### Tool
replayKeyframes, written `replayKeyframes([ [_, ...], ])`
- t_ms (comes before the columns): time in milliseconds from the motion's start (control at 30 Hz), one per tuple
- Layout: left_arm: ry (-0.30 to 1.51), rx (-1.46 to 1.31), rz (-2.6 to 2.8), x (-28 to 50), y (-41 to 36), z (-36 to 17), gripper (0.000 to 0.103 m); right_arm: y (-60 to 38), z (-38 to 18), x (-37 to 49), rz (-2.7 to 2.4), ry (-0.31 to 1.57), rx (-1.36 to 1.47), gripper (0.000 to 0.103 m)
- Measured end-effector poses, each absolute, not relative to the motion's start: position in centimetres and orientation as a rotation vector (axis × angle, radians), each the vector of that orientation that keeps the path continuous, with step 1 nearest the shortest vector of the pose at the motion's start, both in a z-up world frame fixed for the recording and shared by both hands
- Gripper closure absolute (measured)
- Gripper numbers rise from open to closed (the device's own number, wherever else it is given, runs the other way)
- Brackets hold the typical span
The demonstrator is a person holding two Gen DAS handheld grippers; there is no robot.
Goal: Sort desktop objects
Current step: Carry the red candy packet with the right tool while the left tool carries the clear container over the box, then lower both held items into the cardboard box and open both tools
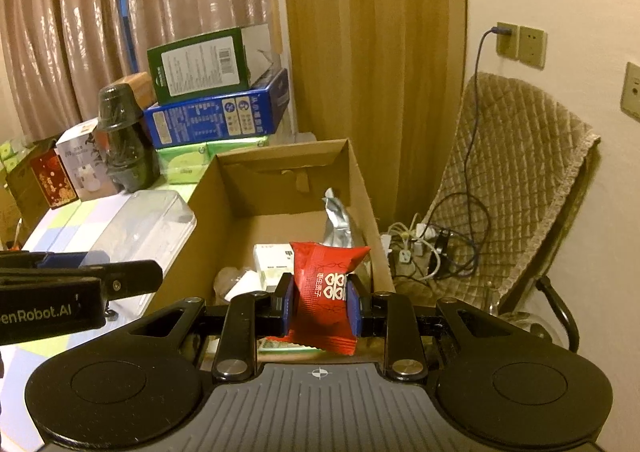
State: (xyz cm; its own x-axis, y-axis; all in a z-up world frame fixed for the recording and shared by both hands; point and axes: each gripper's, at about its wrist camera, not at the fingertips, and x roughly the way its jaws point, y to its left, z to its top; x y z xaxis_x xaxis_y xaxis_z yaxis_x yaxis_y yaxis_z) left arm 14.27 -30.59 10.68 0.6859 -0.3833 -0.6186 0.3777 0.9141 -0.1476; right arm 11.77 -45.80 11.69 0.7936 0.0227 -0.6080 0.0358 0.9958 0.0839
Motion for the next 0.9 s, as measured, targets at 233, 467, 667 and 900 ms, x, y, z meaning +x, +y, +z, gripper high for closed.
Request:
replayKeyframes([
  [233,0.707,-0.007,-0.420,16.2,-30.8,10.4,0.052,-45.9,11.0,13.6,0.006,0.681,0.094,0.079],
  [467,0.719,-0.012,-0.420,17.5,-30.9,9.9,0.052,-46.3,10.8,14.8,-0.004,0.686,0.093,0.079],
  [667,0.733,-0.023,-0.440,18.9,-31.5,9.2,0.050,-46.7,10.3,15.5,-0.014,0.698,0.102,0.079],
  [900,0.745,-0.029,-0.430,19.2,-30.7,8.0,0.033,-46.8,9.8,15.5,-0.015,0.707,0.114,0.079],
])
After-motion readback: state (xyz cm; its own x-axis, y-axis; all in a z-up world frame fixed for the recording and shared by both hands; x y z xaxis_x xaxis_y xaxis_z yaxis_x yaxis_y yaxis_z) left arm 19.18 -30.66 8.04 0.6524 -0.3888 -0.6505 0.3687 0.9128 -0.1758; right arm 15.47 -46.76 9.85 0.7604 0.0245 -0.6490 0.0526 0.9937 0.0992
